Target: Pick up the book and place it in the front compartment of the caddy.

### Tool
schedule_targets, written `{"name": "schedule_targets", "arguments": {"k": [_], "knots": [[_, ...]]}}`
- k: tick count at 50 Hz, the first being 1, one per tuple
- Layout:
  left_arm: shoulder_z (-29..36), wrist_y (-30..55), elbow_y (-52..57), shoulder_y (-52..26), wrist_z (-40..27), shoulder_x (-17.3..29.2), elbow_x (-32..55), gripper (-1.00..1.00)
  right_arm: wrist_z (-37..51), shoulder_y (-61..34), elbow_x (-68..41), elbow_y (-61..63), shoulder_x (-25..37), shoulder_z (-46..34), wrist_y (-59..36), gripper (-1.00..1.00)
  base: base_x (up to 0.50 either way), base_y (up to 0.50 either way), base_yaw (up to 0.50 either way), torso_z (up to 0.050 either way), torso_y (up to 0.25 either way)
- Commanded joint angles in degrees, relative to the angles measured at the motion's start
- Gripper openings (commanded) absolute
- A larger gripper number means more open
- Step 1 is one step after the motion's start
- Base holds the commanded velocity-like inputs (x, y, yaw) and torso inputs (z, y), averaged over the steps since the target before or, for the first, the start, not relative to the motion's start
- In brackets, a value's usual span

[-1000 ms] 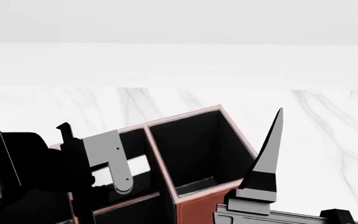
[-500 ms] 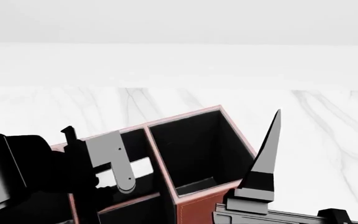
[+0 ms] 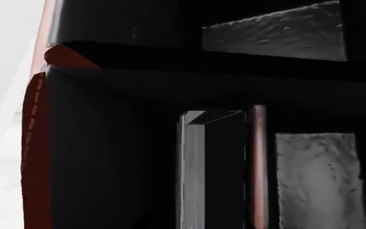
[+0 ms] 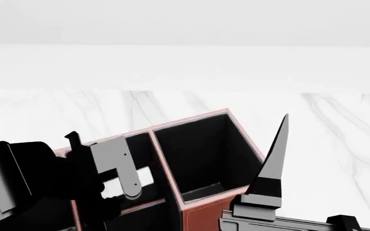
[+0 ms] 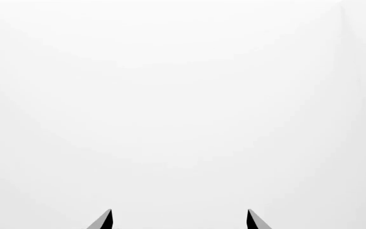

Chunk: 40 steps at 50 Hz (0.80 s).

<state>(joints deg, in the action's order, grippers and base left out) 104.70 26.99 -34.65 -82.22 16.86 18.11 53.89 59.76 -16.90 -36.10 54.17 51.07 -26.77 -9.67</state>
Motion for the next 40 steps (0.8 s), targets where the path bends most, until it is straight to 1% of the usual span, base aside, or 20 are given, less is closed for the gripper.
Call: {"name": "schedule_targets", "arguments": {"k": [1, 17, 23, 27, 29, 31, 32, 36, 38, 40], "knots": [[-2.70, -0.13, -2.90, 1.41, 0.12, -2.47, -3.02, 1.00, -1.26, -0.18, 0.78, 0.81, -1.08, 1.19, -0.31, 1.00, 0.00, 0.00, 0.00, 0.000, 0.000], [-2.98, 0.52, -2.37, 1.42, -0.53, -2.06, -2.94, 1.00, -1.31, -0.07, 0.98, 0.60, -1.00, 0.92, 0.15, 1.00, 0.00, 0.00, 0.00, 0.000, 0.000], [-3.33, 0.95, -0.95, 1.64, -1.77, -1.43, -2.59, 1.00, -1.20, -0.01, 0.94, 0.66, -0.85, 0.91, 0.25, 1.00, 0.01, 0.00, -0.01, 0.000, 0.000], [-3.77, 1.11, 1.15, 1.67, -2.77, 0.18, -2.04, 1.00, -1.19, 0.06, 0.86, 0.55, -0.76, 0.96, 0.42, 1.00, 0.00, 0.00, 0.00, 0.000, 0.000], [-3.97, 1.70, 3.69, 1.40, -4.15, 1.54, -1.63, 1.00, -1.35, -0.14, 1.11, 0.37, -1.12, 0.55, 0.26, 1.00, 0.00, 0.00, 0.00, 0.000, 0.000], [-5.88, 0.40, 5.17, 1.61, -6.50, 2.65, -0.69, 1.00, -1.28, -0.43, 1.13, 0.54, -1.31, 0.27, -0.11, 1.00, 0.00, 0.00, 0.00, 0.000, 0.000], [-7.67, 0.19, 8.04, 1.76, -7.75, 4.10, 1.44, 1.00, -1.39, -0.59, 1.30, 0.56, -1.46, 0.03, -0.26, 1.00, 0.00, 0.00, 0.00, 0.000, 0.000], [-7.69, 0.66, 12.77, 1.87, -10.37, 6.13, 1.67, 1.00, -1.58, -0.99, 1.71, 0.47, -2.06, -0.75, -0.73, 1.00, 0.00, 0.00, 0.00, 0.000, 0.000], [-9.11, 1.88, 15.68, 2.04, -13.90, 7.58, 3.70, 1.00, -1.73, -1.25, 1.94, 0.54, -2.36, -1.19, -0.98, 1.00, 0.00, 0.00, 0.00, 0.000, 0.000], [-9.68, 1.80, 17.83, 2.19, -15.93, 8.58, 4.07, 1.00, -1.78, -1.54, 1.92, 0.59, -2.49, -1.40, -1.22, 1.00, 0.00, 0.00, 0.00, 0.000, 0.000]]}}
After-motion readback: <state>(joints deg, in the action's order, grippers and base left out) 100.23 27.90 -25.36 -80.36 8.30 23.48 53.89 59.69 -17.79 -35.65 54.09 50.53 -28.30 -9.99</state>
